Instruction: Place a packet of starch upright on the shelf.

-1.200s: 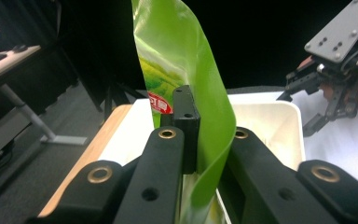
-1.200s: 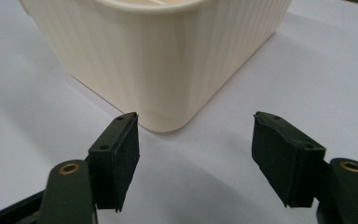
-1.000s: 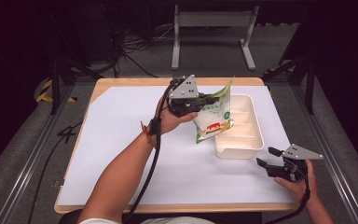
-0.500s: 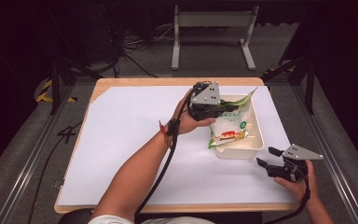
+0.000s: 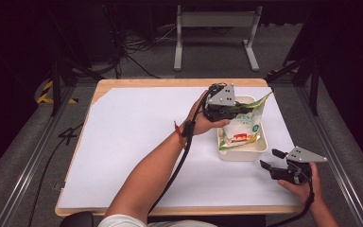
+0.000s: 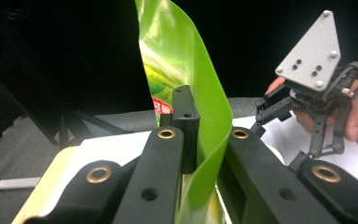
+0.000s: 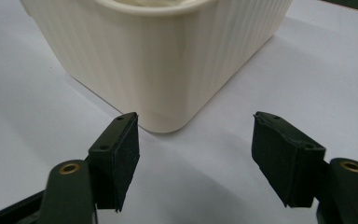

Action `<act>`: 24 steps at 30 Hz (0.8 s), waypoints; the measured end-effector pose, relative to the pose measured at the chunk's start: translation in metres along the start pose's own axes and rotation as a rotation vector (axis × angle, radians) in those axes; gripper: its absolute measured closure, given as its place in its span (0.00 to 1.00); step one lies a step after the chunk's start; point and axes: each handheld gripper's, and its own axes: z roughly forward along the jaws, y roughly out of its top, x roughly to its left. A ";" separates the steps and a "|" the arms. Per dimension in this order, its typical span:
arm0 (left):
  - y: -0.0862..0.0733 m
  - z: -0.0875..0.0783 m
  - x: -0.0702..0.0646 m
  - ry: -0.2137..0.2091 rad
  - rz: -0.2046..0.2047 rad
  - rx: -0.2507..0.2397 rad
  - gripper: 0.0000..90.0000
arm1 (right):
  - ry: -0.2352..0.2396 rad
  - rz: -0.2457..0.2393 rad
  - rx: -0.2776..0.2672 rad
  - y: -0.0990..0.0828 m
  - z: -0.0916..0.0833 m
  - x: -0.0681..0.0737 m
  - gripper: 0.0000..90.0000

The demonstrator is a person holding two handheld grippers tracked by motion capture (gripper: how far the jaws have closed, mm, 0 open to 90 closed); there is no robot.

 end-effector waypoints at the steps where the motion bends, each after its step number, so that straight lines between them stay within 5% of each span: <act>1: 0.000 0.004 -0.003 -0.003 0.011 0.011 0.99 | 0.000 0.001 -0.001 0.000 0.000 0.000 0.36; 8: -0.002 0.008 -0.004 -0.046 -0.010 -0.017 0.98 | 0.004 0.000 0.001 0.000 0.000 0.000 0.36; 16: 0.001 -0.003 -0.003 -0.089 0.022 -0.026 0.98 | 0.004 0.007 0.003 0.000 0.001 -0.001 0.36; 24: -0.003 0.015 -0.007 -0.121 0.013 0.010 0.97 | 0.004 0.001 0.006 0.000 0.000 0.000 0.36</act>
